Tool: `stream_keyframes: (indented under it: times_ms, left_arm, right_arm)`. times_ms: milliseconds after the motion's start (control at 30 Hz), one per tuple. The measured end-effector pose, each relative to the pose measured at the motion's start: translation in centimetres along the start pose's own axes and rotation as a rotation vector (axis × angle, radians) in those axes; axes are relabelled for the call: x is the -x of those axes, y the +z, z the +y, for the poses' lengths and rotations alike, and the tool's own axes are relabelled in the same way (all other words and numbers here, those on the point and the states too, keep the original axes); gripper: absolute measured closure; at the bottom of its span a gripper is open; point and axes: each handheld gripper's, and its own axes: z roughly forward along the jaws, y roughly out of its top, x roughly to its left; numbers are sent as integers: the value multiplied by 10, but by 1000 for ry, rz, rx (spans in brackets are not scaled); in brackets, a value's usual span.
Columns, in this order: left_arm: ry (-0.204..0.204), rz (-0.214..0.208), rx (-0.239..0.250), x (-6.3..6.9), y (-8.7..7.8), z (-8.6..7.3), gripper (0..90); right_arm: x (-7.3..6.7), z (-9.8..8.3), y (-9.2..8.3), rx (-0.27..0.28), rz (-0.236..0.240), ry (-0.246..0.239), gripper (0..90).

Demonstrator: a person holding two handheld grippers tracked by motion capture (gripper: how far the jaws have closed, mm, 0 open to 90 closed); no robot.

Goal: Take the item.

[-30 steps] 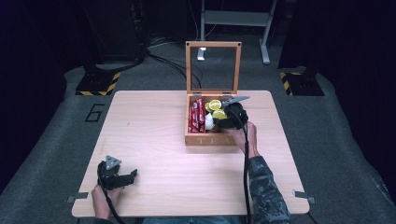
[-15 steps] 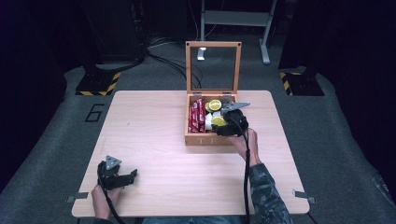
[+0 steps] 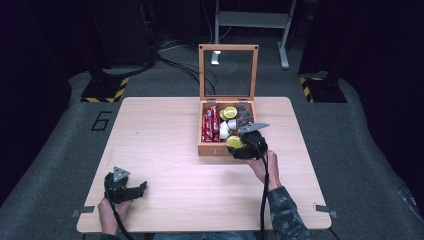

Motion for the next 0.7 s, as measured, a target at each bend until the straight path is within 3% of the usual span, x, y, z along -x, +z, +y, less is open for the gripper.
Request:
stream_keyframes:
  times_ms: [700]
  left_arm:
    - [3,-1,-9,0,-1,0,141]
  right_arm:
    - [-23,-48,28,-73,60,14,376]
